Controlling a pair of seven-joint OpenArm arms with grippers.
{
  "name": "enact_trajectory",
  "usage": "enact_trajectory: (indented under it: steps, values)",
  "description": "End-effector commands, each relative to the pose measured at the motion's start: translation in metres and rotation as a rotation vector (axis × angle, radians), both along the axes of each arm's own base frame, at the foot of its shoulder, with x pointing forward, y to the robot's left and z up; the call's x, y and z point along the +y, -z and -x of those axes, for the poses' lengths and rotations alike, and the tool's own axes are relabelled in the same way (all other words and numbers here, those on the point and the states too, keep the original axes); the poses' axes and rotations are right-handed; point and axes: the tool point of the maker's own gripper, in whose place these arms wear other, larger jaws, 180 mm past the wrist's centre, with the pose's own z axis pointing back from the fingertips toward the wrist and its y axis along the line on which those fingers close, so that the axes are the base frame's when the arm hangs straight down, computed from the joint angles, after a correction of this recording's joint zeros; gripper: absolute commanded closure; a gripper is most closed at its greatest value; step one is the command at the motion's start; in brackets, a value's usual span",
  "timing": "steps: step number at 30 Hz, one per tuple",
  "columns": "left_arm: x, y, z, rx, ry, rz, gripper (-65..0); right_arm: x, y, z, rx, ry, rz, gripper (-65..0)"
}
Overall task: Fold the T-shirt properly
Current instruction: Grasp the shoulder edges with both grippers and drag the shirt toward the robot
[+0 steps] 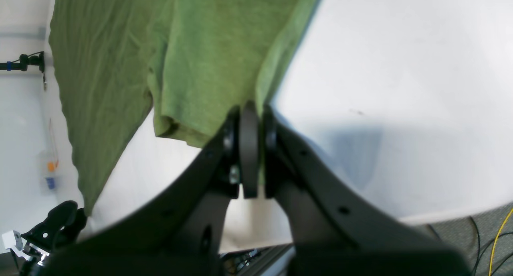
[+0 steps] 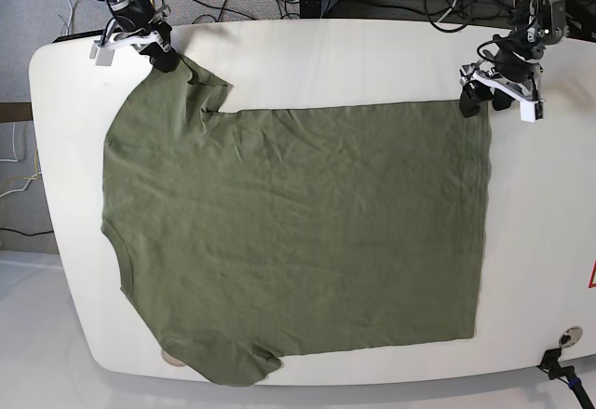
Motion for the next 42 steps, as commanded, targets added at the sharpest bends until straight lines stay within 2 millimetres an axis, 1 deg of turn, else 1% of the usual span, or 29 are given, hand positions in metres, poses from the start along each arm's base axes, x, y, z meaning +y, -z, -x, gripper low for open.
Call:
enact_trajectory:
  steps: [1,4,6,7,8,10,13,17,19,21,22,23,29,32,33,34,36,38,42]
  values:
    - [0.007,0.000,-0.003,0.001,-0.005,-0.008,-43.0,-0.003,-0.002,0.001,-0.002,-0.007,0.011,0.0]
    - [0.011,0.008,0.001,0.025,-0.016,-0.006,-43.0,-0.003,-0.002,0.001,-0.002,-0.007,0.011,0.0]
    - [0.008,0.011,0.002,0.032,-0.010,-0.001,-43.0,-0.003,-0.002,0.001,-0.002,-0.007,0.011,0.0]
    - [0.004,0.009,-0.001,0.022,0.007,0.004,-42.8,-0.002,-0.002,0.001,-0.002,-0.006,0.010,0.0]
    - [-0.006,0.009,-0.004,0.015,0.040,0.016,-41.6,-0.002,-0.002,0.001,-0.002,-0.005,0.009,0.0]
    - [-0.020,0.010,-0.004,0.009,0.094,0.034,-36.3,-0.002,-0.002,0.001,-0.002,-0.005,0.009,0.0]
    - [-0.031,0.008,-0.008,-0.003,0.131,0.047,-29.5,-0.002,-0.003,0.000,-0.005,-0.005,0.009,0.0]
    - [-0.032,0.007,-0.011,-0.014,0.132,0.047,-22.3,-0.002,-0.004,-0.003,-0.013,-0.005,0.009,0.0]
    - [-0.032,0.005,-0.013,-0.019,0.130,0.046,-17.1,-0.002,-0.004,-0.004,-0.015,-0.005,0.009,0.0]
    - [-0.031,0.001,-0.019,-0.034,0.130,0.045,-8.6,-0.002,-0.005,-0.005,-0.019,-0.008,0.009,0.0]
    - [-0.027,-0.001,-0.021,-0.041,0.121,0.040,-3.3,-0.001,-0.005,-0.005,-0.022,-0.010,0.009,0.0]
    - [-0.022,-0.003,-0.022,-0.047,0.108,0.034,0.0,-0.001,-0.006,-0.006,-0.023,-0.011,0.009,0.0]
    - [-0.004,-0.010,-0.025,-0.070,0.065,0.015,0.0,-0.002,-0.007,-0.007,-0.027,-0.013,0.013,0.0]
    - [-0.002,-0.011,-0.023,-0.069,0.064,0.012,0.0,-0.001,-0.008,-0.006,-0.029,-0.012,0.009,0.0]
    - [-0.004,-0.012,-0.023,-0.069,0.068,0.013,0.0,-0.001,-0.011,-0.008,-0.038,-0.016,0.014,0.0]
    - [-0.005,-0.011,-0.017,-0.062,0.073,0.012,0.0,0.000,-0.015,-0.009,-0.048,-0.022,0.023,0.0]
    - [-0.011,-0.013,-0.004,-0.051,0.093,0.010,0.0,0.002,-0.021,-0.001,-0.045,-0.034,0.033,0.0]
    - [-0.018,-0.015,0.011,-0.034,0.115,0.008,0.0,0.005,-0.035,0.004,-0.059,-0.053,0.053,0.0]
    - [-0.033,-0.006,0.054,0.030,0.198,0.028,0.0,0.012,-0.052,0.029,-0.040,-0.094,0.082,0.0]
